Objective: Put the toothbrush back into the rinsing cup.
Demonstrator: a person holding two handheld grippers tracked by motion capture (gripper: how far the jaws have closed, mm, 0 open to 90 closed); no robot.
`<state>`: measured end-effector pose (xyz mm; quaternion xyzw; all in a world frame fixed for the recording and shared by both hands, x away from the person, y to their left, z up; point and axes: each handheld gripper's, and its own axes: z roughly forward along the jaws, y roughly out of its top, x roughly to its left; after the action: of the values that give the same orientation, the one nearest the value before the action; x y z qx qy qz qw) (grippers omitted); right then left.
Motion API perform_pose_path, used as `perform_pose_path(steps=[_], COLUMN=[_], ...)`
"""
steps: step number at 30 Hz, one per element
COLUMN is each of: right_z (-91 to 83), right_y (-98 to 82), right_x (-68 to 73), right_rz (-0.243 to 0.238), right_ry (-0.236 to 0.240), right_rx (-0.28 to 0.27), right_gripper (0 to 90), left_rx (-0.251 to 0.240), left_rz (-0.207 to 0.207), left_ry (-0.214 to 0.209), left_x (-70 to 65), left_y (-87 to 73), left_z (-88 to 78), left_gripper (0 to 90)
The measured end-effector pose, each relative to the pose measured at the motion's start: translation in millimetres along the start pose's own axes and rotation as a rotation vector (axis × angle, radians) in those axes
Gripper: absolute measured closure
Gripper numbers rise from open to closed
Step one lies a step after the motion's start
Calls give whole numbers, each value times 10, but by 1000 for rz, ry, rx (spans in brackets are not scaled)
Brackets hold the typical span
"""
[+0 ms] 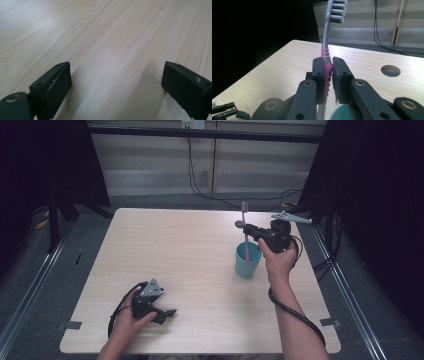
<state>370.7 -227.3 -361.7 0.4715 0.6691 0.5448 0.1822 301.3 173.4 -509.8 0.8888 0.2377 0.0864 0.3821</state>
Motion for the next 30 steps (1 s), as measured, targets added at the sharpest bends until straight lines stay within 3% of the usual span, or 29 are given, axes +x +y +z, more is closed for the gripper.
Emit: perform_pose_path(steps=[30], right_z=[182], right_y=[1], right_x=[-194], right_rz=[-15], right_ry=[-56], right_rx=[-2], right_gripper=[814], left_rx=[3], left_rz=[0], left_ry=[-1], left_x=[0], left_y=[1], left_z=[-2], left_gripper=[89])
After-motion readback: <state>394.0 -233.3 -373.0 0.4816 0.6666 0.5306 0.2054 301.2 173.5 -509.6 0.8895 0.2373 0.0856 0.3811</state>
